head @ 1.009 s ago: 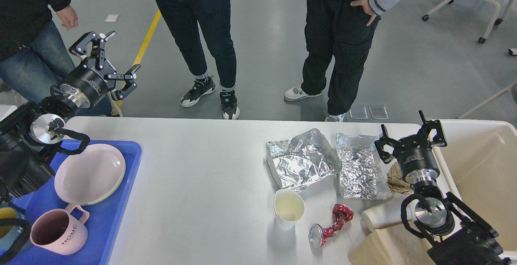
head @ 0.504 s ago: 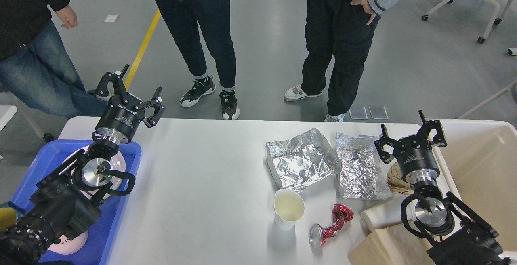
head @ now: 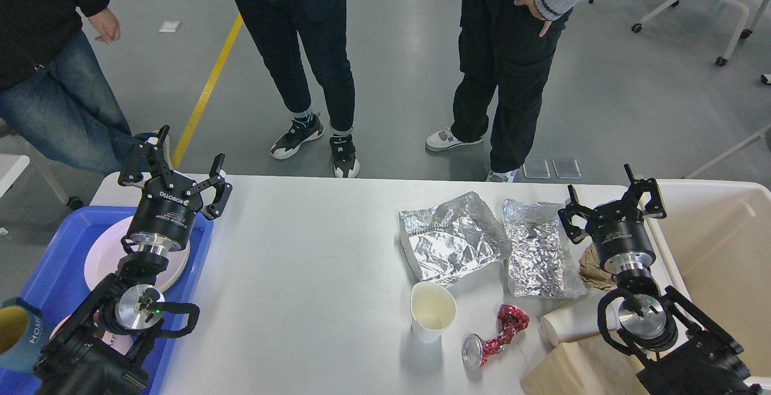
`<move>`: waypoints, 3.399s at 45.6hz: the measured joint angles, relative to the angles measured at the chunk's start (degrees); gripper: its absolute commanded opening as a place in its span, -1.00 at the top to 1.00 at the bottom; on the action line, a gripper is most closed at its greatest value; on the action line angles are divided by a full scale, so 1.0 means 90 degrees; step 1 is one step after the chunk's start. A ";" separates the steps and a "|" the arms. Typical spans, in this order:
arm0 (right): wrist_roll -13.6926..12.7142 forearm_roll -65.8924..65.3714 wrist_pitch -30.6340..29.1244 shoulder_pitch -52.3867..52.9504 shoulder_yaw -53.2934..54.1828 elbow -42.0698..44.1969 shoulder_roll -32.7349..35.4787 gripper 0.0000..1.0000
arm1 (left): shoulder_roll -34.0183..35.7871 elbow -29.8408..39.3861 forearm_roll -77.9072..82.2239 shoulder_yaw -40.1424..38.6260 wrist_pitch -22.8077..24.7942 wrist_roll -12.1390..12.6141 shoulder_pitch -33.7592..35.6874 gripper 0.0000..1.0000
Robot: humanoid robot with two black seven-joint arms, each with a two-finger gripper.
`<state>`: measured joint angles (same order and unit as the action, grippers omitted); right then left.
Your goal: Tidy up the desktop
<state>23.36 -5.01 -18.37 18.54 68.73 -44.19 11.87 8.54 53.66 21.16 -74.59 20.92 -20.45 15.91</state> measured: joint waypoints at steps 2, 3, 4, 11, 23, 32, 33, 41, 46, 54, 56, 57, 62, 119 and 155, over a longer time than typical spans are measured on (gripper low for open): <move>0.0001 0.0000 0.0000 0.0000 0.0000 0.0000 0.0000 -1.00 | -0.0022 0.0000 0.0000 -0.0013 -0.0035 0.0000 -0.0044 -0.92; 0.0001 0.0000 0.0000 0.0000 0.0000 0.0000 0.0000 -1.00 | -0.0029 -0.0002 -0.0001 -0.0020 -0.0039 0.0000 -0.0064 -0.92; 0.0001 0.0000 0.0000 0.0000 0.0000 0.0000 0.0000 -1.00 | -0.0033 -0.0005 -0.0005 -0.0023 -0.0039 0.0000 -0.0074 -0.92; 0.0001 0.0000 0.0000 0.0000 0.0000 -0.0003 0.0000 -1.00 | -0.0142 -0.0032 -0.0126 -0.0095 -0.0006 0.0020 -0.0102 -0.92; -0.0004 0.0000 0.0000 0.0000 0.0000 -0.0003 0.0000 -1.00 | -0.0207 -0.0043 -0.0510 -0.0013 -0.0002 0.0065 -0.0154 -0.92; -0.0004 0.0000 0.0000 -0.0002 0.0000 -0.0003 0.0000 -1.00 | -0.0189 -0.0039 -0.0513 -0.0100 -0.0011 0.0065 -0.0133 -0.92; -0.0004 0.0000 0.0000 -0.0003 0.0000 -0.0003 0.0000 -1.00 | -0.0189 -0.0037 -0.0513 -0.0112 -0.0011 0.0065 -0.0130 -0.92; -0.0004 0.0000 0.0000 -0.0003 0.0000 -0.0003 0.0000 -1.00 | -0.0175 0.0022 -0.0512 -0.0253 -0.0019 0.0066 -0.0129 -0.92; -0.0004 -0.0001 0.0000 -0.0003 0.0000 -0.0003 0.0000 -1.00 | -0.0079 0.0032 -0.0605 -0.0467 -0.0019 0.0073 -0.0126 -0.92; -0.0004 0.0000 0.0000 -0.0002 0.0000 -0.0003 0.0000 -1.00 | 0.0048 0.0032 -0.0778 -0.0553 -0.0037 0.0102 -0.0102 -0.92; -0.0004 0.0000 0.0000 -0.0002 0.0000 -0.0003 0.0000 -1.00 | 0.0078 0.0032 -0.0779 -0.0554 -0.0038 0.0104 -0.0087 -0.92; -0.0004 0.0000 0.0000 -0.0002 0.0000 -0.0002 0.0000 -1.00 | 0.0103 0.0032 -0.0783 -0.0554 -0.0038 0.0105 -0.0077 -0.92; -0.0004 0.0000 0.0000 -0.0003 0.0000 0.0004 0.0000 -1.00 | 0.0202 0.0027 -0.0808 -0.0557 -0.0017 0.0101 -0.0039 -0.92; -0.0004 0.0000 0.0000 -0.0003 0.0000 0.0002 0.0000 -1.00 | -0.0137 -0.0707 -0.1826 0.0021 0.0630 0.0148 0.0165 -0.93; 0.0000 0.0000 0.0000 -0.0003 0.0000 0.0001 0.0000 -1.00 | -0.0143 -0.0708 -0.1820 0.0045 0.0637 0.0123 0.0156 -0.93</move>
<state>23.36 -5.01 -18.37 18.51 68.73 -44.18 11.87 7.26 47.28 4.77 -74.18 26.66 -19.34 17.31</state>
